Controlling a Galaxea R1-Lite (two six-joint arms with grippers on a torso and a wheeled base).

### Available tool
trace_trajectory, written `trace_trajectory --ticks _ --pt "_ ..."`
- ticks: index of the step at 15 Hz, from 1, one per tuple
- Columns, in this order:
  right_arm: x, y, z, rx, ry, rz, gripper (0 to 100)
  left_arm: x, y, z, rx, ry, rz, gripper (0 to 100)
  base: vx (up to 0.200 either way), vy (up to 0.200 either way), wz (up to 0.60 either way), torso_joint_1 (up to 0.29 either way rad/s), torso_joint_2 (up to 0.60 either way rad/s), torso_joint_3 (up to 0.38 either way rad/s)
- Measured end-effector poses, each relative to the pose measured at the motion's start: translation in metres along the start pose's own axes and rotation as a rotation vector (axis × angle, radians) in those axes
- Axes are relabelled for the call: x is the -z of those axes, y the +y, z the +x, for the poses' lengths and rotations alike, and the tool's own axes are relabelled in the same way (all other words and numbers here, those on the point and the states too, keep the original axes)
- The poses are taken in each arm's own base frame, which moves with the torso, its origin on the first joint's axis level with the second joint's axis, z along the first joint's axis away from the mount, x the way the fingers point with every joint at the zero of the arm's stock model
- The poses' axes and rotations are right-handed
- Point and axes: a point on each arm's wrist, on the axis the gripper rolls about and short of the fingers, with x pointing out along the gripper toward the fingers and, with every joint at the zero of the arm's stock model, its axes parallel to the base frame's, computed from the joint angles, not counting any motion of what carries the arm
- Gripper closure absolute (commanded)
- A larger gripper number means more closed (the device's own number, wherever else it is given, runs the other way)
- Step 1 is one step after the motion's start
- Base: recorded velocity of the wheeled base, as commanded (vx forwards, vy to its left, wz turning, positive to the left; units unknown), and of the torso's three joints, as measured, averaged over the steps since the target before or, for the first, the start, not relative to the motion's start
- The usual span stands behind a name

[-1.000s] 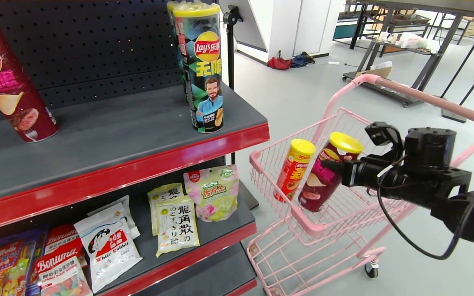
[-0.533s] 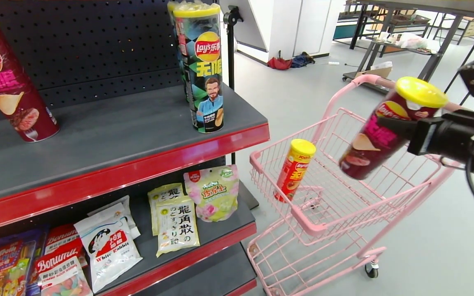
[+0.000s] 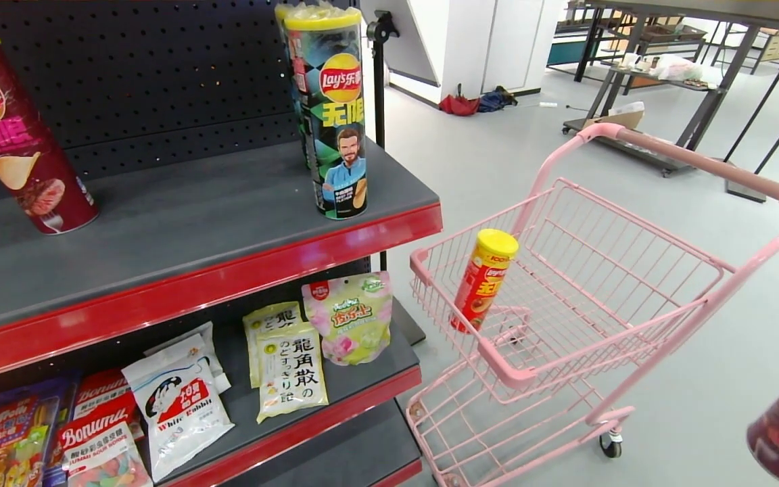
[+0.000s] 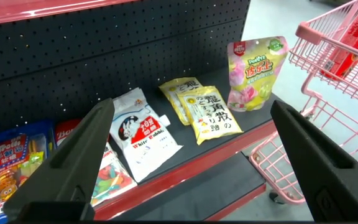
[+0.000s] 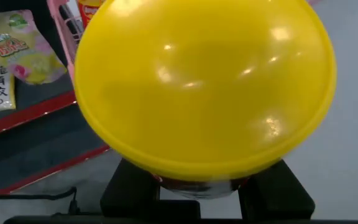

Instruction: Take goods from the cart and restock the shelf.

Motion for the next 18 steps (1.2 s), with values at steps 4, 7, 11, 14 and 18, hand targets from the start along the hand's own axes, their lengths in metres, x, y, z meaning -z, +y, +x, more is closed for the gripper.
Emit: trace_trajectory --ticks 4,7,11,14,18 --pt "0.037 -0.001 -0.028 0.066 -0.041 0.012 100 0.0 0.0 0.0 0.0 0.0 0.0 0 0.0 0.0 0.0 0.0 0.0 0.0" --pt "0.042 -0.001 -0.033 0.096 -0.068 0.014 100 0.0 0.0 0.0 0.0 0.0 0.0 0 0.0 0.0 0.0 0.065 -0.2 -0.133" --pt "0.043 -0.001 -0.034 0.093 -0.073 0.011 100 0.0 0.0 0.0 0.0 0.0 0.0 0 0.0 0.0 0.0 0.178 -0.51 -0.332" --pt "0.043 -0.001 -0.032 0.088 -0.063 0.011 100 0.0 0.0 0.0 0.0 0.0 0.0 0 0.0 0.0 0.0 0.219 -0.58 -0.373" --pt "0.041 -0.001 -0.029 0.084 -0.049 0.009 100 0.0 0.0 0.0 0.0 0.0 0.0 0 0.0 0.0 0.0 0.205 -0.52 -0.317"
